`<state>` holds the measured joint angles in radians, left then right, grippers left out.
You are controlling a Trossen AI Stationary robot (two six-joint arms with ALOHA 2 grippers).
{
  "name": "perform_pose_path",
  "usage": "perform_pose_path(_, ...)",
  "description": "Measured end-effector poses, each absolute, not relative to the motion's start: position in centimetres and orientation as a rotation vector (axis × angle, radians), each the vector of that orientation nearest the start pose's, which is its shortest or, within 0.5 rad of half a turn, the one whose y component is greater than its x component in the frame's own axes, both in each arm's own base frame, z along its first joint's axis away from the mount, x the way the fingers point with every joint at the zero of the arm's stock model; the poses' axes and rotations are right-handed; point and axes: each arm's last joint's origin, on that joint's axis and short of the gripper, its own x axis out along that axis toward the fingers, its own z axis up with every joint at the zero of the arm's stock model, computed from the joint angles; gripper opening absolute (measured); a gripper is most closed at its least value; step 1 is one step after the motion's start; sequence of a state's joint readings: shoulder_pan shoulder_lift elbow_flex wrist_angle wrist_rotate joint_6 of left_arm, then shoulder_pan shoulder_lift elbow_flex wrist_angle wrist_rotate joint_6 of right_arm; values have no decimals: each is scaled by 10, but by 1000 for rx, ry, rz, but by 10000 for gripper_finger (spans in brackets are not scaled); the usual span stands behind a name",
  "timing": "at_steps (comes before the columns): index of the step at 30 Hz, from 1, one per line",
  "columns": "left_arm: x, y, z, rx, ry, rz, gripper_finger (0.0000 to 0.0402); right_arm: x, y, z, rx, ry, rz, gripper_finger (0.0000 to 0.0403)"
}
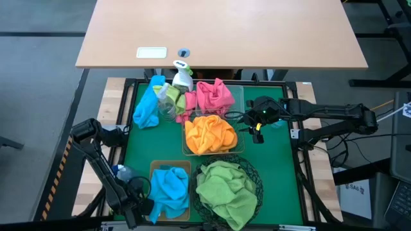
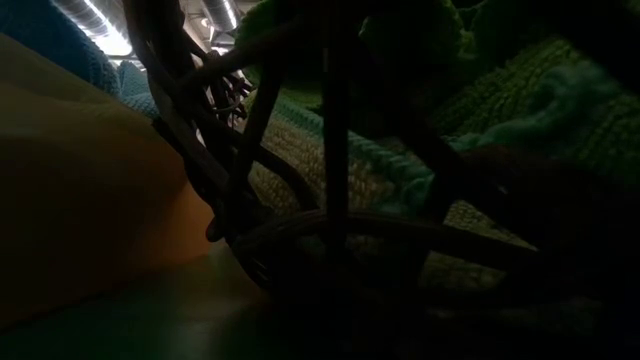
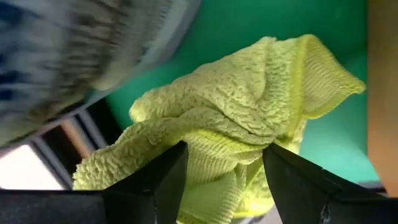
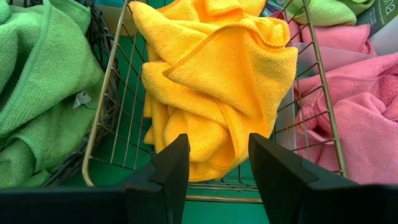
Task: Sort microfiber towel by color & place in baskets
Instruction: Put the green microfiber towel into the black wire basket
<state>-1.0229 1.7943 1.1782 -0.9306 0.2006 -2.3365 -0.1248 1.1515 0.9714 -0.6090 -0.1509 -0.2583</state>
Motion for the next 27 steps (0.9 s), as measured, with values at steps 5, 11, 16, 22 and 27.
perform_pose_path(5,161,-274,163,-1002,1527,1050,204,231,-25,291,-137,772,125,163)
perform_pose_path(11,161,-274,161,-1005,1526,1055,172,231,-25,291,-137,773,126,163)
perform_pose_path(16,164,-278,161,-1042,1531,1016,114,231,-25,291,-137,773,126,163)
perform_pose_path(22,166,-282,160,-1081,1544,973,37,231,-25,291,-137,773,126,163)
perform_pose_path(27,165,-281,164,-1081,1550,945,7,231,-25,291,-137,772,125,163)
